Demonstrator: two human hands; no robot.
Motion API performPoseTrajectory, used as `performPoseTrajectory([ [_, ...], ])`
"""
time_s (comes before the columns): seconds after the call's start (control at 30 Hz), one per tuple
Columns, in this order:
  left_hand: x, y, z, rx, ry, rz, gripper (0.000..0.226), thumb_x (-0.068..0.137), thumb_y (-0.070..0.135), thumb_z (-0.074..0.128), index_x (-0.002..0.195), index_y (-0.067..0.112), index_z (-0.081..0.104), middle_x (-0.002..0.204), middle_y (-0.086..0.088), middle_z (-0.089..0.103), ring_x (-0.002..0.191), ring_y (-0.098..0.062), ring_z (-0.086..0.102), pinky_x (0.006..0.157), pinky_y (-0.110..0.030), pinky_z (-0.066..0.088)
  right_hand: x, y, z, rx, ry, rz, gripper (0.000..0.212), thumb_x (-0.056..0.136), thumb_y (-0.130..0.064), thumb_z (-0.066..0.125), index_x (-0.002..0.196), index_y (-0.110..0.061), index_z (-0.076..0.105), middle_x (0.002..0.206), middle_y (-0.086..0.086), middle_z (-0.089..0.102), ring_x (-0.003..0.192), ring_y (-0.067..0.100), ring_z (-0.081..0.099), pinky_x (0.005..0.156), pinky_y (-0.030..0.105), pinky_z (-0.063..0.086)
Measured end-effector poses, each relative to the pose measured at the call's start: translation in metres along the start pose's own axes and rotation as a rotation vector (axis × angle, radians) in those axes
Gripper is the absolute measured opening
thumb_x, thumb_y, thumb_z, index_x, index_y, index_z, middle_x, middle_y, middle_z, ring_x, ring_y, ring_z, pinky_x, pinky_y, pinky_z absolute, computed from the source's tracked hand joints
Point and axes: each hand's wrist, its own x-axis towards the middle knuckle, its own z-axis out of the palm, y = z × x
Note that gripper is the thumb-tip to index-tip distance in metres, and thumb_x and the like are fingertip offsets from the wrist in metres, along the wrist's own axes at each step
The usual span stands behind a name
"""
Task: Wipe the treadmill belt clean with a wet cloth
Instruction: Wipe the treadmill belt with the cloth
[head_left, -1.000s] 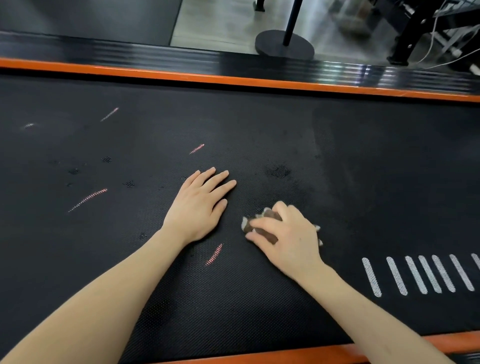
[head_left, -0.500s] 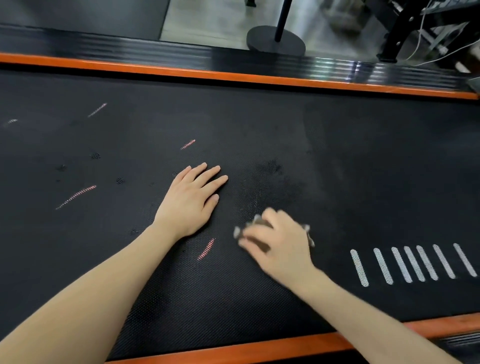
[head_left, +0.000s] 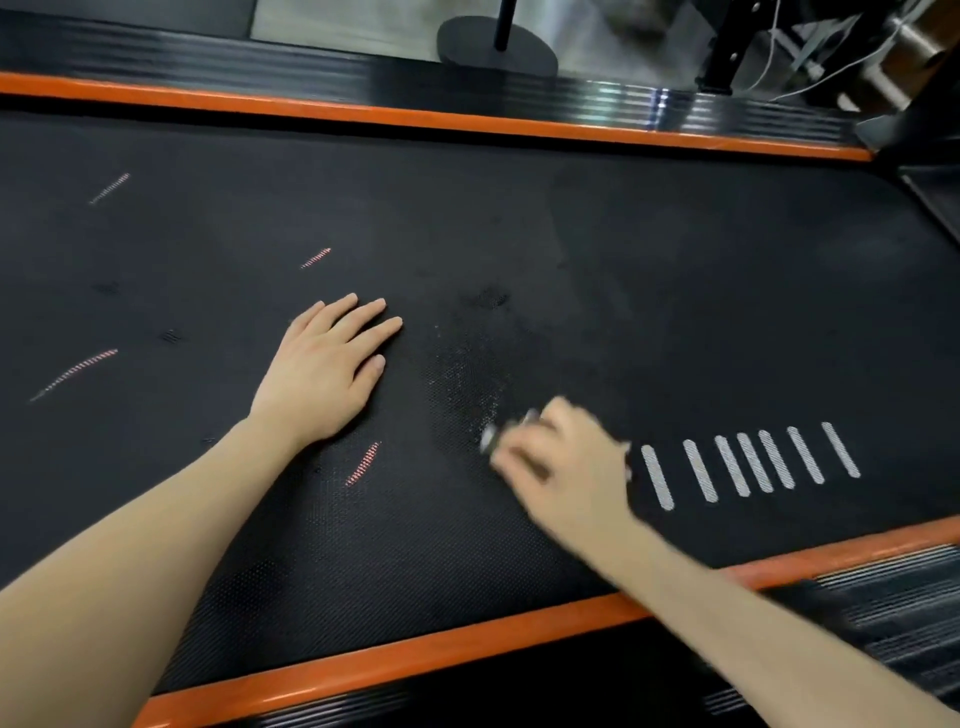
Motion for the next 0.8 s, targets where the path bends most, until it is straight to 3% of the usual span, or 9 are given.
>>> performPoseTrajectory([
  [0.13,0.0,0.001,-0.002,-0.002,-0.025,0.0,0.058,0.093,0.043,0.018,0.139,0.021,0.046,0.146,-0.004,0.043,0.137,-0.029,0.033,0.115,-0.045,0.018,-0.01,0.024,-0.023,0.001,-0.114,-0.246,0.021,0.082,-0.048,0.064,0.082,-0.031,0.074,0.077,-0.004,0.056,0.068,0.016,0.056,0.054,0.028,0.048],
  [0.17,0.0,0.002,-0.003,-0.003,-0.027,0.0,0.058,0.093,0.042,0.018,0.139,0.021,0.047,0.146,-0.005,0.043,0.137,-0.03,0.033,0.115,-0.045,0.018,0.006,0.038,-0.021,-0.061,-0.07,-0.215,0.021,0.082,-0.048,0.062,0.082,-0.031,0.074,0.077,-0.003,0.055,0.068,0.018,0.057,0.055,0.028,0.048],
  [0.27,-0.001,0.004,-0.004,-0.017,-0.007,-0.007,0.058,0.092,0.042,0.021,0.136,0.018,0.051,0.143,-0.006,0.047,0.135,-0.031,0.036,0.114,-0.046,0.02,0.051,0.071,-0.014,-0.156,0.112,0.209,0.02,0.085,-0.043,0.062,0.088,-0.027,0.074,0.08,-0.003,0.05,0.075,0.025,0.059,0.06,0.029,0.042],
  [0.33,0.008,0.005,-0.008,-0.025,0.024,-0.014,0.057,0.09,0.042,0.026,0.13,0.016,0.057,0.138,-0.008,0.052,0.132,-0.033,0.041,0.113,-0.048,0.023,0.063,0.074,-0.006,-0.177,0.154,0.344,0.02,0.087,-0.041,0.063,0.09,-0.024,0.073,0.082,0.002,0.051,0.075,0.028,0.057,0.06,0.032,0.042],
  [0.43,0.041,0.005,-0.017,0.053,0.035,-0.01,0.055,0.09,0.043,0.028,0.129,0.016,0.057,0.139,-0.015,0.049,0.134,-0.035,0.037,0.113,-0.05,0.02,0.064,0.074,-0.004,-0.198,0.159,0.325,0.018,0.086,-0.039,0.064,0.086,-0.023,0.073,0.08,0.004,0.053,0.069,0.028,0.055,0.056,0.031,0.042],
  [0.57,0.098,0.004,-0.014,0.169,-0.057,-0.037,0.052,0.098,0.046,0.024,0.146,0.028,0.031,0.156,-0.006,0.022,0.145,-0.029,0.012,0.117,-0.048,0.001,0.066,0.078,-0.005,-0.188,0.182,0.307,0.018,0.085,-0.039,0.065,0.085,-0.023,0.073,0.078,0.002,0.053,0.068,0.024,0.054,0.054,0.029,0.042],
  [0.63,0.116,0.002,-0.005,0.194,-0.097,-0.03,0.056,0.097,0.05,0.017,0.149,0.03,0.022,0.158,-0.003,0.016,0.146,-0.026,0.005,0.117,-0.048,-0.003,0.07,0.081,-0.003,-0.172,0.185,0.246,0.026,0.085,-0.044,0.057,0.083,-0.023,0.073,0.077,0.0,0.053,0.067,0.022,0.054,0.053,0.027,0.04],
  [0.8,0.121,-0.004,0.012,0.13,-0.037,-0.015,0.069,0.089,0.054,0.004,0.147,0.027,0.03,0.155,-0.002,0.025,0.146,-0.023,0.011,0.117,-0.05,0.0,0.153,0.105,0.019,-0.196,0.158,0.219,0.025,0.088,-0.047,0.058,0.091,-0.026,0.072,0.086,0.001,0.051,0.079,0.025,0.055,0.061,0.029,0.036],
])
